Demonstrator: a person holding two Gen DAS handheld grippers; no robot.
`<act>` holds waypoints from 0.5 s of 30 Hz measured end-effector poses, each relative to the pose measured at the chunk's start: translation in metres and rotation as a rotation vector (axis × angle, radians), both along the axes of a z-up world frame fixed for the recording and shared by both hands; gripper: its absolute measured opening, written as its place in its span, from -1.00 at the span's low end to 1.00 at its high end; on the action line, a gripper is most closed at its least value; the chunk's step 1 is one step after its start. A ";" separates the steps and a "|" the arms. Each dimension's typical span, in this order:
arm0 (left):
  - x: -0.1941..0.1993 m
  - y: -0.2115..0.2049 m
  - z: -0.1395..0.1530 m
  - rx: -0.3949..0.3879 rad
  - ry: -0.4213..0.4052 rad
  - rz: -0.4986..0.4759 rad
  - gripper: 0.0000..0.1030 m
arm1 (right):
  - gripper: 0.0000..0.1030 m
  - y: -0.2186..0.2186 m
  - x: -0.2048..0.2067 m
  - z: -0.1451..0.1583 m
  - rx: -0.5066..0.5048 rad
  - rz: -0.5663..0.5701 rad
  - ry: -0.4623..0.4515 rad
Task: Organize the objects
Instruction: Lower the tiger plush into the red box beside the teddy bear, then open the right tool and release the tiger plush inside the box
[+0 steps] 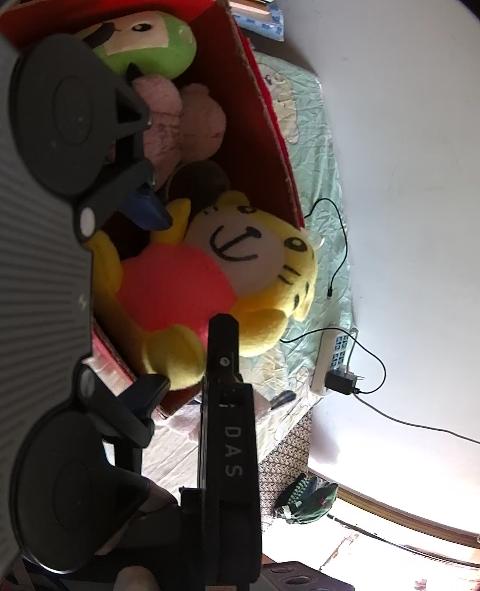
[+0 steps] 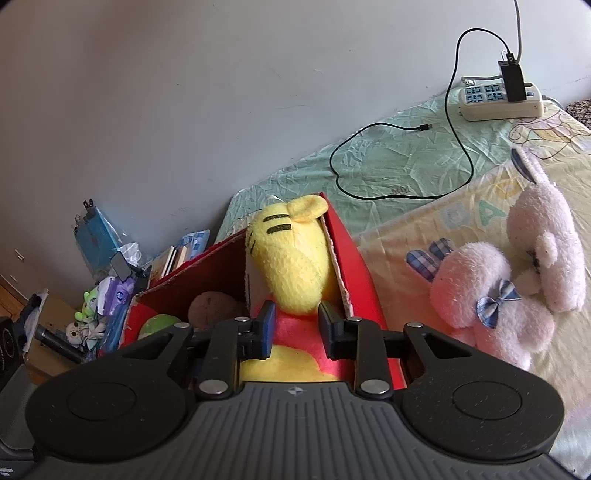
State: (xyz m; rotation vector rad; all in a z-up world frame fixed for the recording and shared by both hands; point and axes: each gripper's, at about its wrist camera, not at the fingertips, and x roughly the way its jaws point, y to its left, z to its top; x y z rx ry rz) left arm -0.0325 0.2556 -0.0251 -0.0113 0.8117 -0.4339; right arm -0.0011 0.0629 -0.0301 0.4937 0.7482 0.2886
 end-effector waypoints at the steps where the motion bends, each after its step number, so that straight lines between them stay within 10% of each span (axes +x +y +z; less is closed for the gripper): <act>1: 0.000 -0.001 0.000 0.007 0.001 -0.001 0.66 | -0.44 0.000 -0.001 0.000 -0.004 -0.002 0.000; 15: -0.003 -0.009 0.001 0.056 0.013 0.046 0.76 | -0.44 0.000 -0.013 0.000 -0.032 -0.020 -0.014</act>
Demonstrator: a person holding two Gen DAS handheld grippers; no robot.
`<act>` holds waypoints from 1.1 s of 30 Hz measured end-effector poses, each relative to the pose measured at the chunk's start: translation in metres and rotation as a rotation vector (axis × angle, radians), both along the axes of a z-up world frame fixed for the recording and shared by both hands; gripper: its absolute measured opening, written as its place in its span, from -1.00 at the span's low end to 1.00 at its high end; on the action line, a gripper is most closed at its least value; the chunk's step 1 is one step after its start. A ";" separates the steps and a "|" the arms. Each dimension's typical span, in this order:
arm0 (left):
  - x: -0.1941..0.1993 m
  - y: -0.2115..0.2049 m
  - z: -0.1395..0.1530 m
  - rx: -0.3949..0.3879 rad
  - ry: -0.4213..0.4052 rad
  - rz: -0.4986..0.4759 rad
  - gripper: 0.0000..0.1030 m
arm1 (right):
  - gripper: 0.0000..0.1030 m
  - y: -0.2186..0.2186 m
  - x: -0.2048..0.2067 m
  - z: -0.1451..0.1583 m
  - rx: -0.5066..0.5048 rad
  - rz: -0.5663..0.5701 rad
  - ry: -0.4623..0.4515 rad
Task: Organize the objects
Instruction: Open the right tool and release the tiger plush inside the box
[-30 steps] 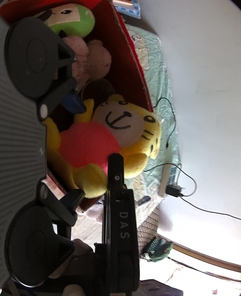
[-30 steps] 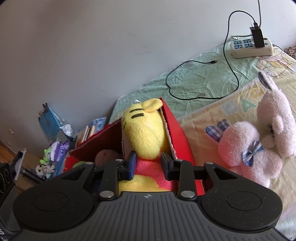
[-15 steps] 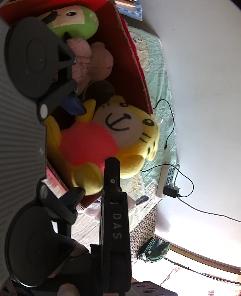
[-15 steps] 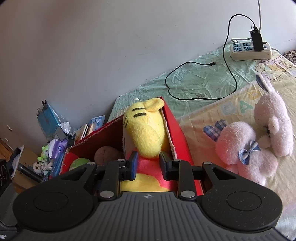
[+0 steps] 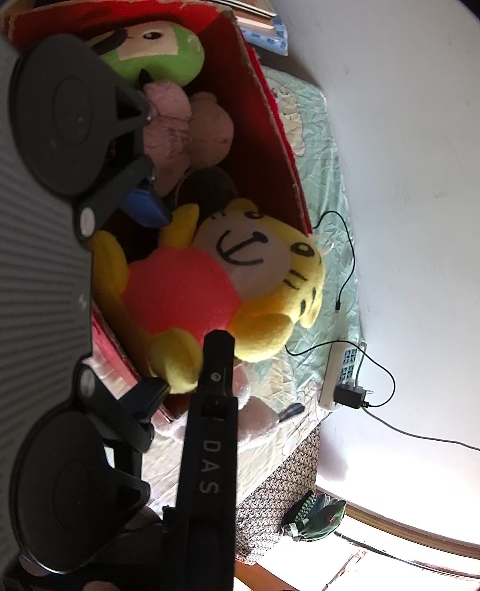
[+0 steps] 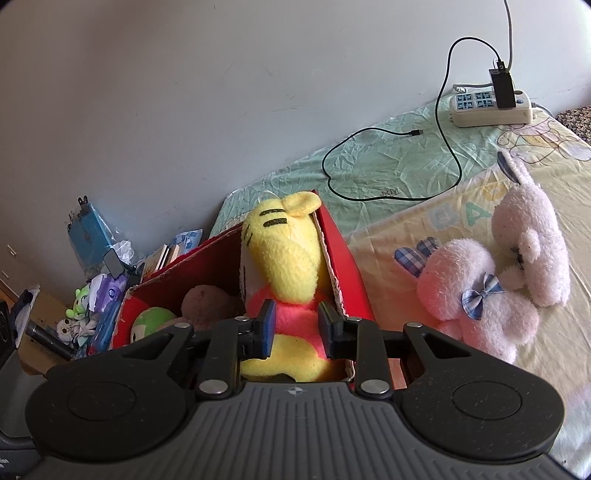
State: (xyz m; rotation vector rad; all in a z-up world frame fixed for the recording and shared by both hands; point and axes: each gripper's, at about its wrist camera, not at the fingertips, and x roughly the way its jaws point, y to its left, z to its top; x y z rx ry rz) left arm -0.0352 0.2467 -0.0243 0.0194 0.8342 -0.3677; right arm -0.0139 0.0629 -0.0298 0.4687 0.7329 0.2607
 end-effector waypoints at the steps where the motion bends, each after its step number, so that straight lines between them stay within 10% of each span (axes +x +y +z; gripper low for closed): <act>1: 0.000 -0.001 0.000 0.005 -0.002 0.002 0.77 | -0.44 0.000 -0.001 0.000 0.000 -0.002 0.000; 33: -0.007 -0.019 -0.003 0.036 0.035 0.105 0.96 | -0.56 -0.012 -0.011 -0.006 0.043 0.036 -0.020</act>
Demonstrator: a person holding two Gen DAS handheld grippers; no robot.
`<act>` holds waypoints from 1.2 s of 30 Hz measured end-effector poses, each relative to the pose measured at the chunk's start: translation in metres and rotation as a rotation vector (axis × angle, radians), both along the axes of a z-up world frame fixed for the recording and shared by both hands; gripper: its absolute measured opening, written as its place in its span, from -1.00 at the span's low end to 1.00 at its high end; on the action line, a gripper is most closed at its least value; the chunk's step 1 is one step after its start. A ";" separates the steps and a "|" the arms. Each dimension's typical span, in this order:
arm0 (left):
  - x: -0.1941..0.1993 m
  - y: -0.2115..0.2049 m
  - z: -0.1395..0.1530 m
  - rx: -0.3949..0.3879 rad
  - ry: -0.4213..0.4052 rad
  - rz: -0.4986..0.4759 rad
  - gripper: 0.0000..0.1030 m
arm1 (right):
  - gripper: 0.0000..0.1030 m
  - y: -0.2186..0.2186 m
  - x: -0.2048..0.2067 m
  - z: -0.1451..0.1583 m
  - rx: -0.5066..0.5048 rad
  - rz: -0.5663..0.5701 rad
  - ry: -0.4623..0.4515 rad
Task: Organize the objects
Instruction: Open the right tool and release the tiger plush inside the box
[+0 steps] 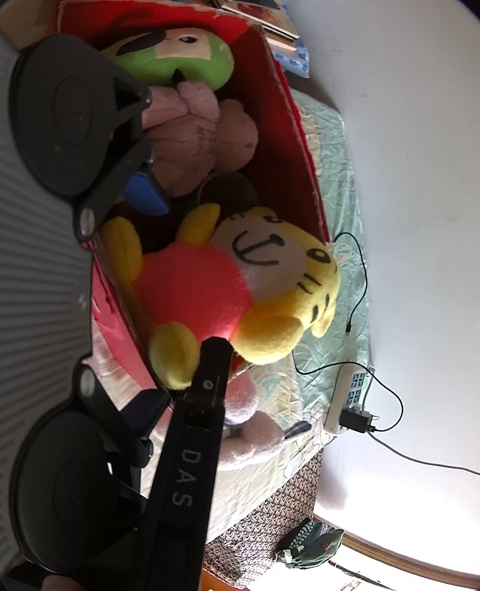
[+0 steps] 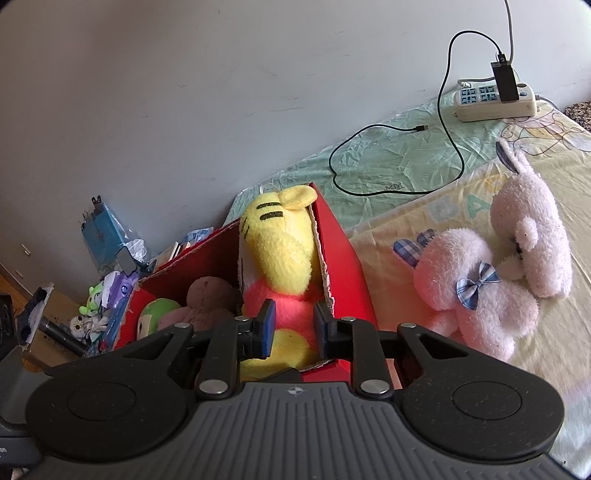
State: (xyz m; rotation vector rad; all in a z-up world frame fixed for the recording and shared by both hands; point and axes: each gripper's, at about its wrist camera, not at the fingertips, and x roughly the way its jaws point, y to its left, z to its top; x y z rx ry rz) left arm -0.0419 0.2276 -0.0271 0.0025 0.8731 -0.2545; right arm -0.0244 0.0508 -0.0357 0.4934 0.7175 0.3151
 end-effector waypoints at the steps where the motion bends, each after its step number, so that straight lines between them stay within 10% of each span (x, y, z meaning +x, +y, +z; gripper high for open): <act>1: -0.001 0.000 0.000 0.001 -0.001 0.003 0.96 | -0.56 0.000 0.000 0.000 0.001 0.003 -0.001; 36: -0.026 -0.034 0.035 0.104 -0.098 0.017 0.93 | -0.38 -0.038 -0.019 0.012 0.090 -0.020 -0.026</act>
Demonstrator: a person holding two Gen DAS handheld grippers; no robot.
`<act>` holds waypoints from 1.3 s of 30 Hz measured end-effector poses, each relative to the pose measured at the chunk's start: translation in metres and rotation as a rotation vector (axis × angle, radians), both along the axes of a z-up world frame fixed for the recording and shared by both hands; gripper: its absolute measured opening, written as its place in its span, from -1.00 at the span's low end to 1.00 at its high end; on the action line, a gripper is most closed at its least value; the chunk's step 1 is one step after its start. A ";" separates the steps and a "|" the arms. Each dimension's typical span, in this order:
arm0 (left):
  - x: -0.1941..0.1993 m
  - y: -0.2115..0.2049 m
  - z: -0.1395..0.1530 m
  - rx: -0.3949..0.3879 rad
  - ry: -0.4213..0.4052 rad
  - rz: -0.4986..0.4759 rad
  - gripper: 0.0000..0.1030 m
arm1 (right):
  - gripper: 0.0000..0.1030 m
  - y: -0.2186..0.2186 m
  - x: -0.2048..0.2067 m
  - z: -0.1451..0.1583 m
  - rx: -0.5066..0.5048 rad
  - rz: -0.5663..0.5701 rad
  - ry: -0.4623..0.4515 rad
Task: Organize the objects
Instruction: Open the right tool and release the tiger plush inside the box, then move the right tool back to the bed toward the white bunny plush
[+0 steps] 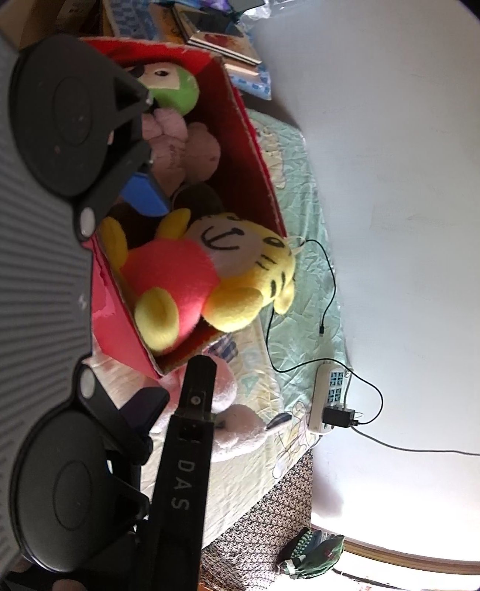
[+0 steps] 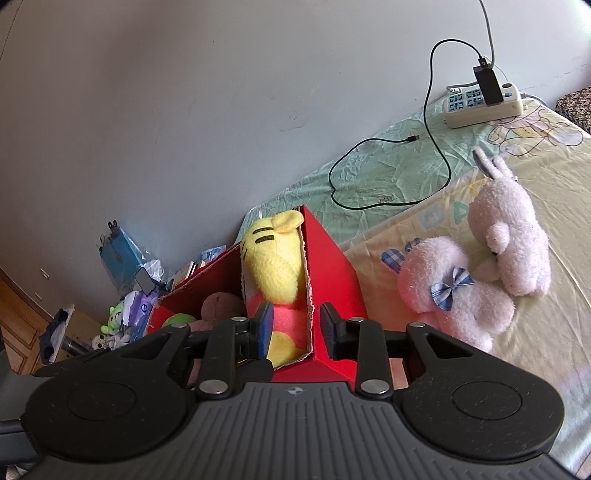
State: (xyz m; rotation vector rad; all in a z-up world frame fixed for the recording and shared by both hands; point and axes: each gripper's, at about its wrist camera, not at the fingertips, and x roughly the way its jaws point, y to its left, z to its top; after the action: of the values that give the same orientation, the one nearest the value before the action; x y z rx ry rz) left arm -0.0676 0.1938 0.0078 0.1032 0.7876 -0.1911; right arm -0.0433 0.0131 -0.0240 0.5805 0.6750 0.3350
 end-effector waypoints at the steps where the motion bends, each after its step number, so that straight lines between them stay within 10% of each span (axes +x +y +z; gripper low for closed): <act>1: -0.001 -0.002 0.001 0.003 -0.002 -0.003 0.93 | -0.38 -0.001 -0.001 0.000 0.001 -0.002 0.000; 39: 0.008 -0.138 -0.003 0.106 0.023 -0.130 0.93 | -0.38 -0.121 -0.012 -0.019 0.034 -0.117 0.057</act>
State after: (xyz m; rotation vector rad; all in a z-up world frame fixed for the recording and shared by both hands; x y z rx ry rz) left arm -0.0596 0.0559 0.0052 0.2528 0.8148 -0.2738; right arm -0.0556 -0.1080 -0.0428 0.6605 0.6884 0.2218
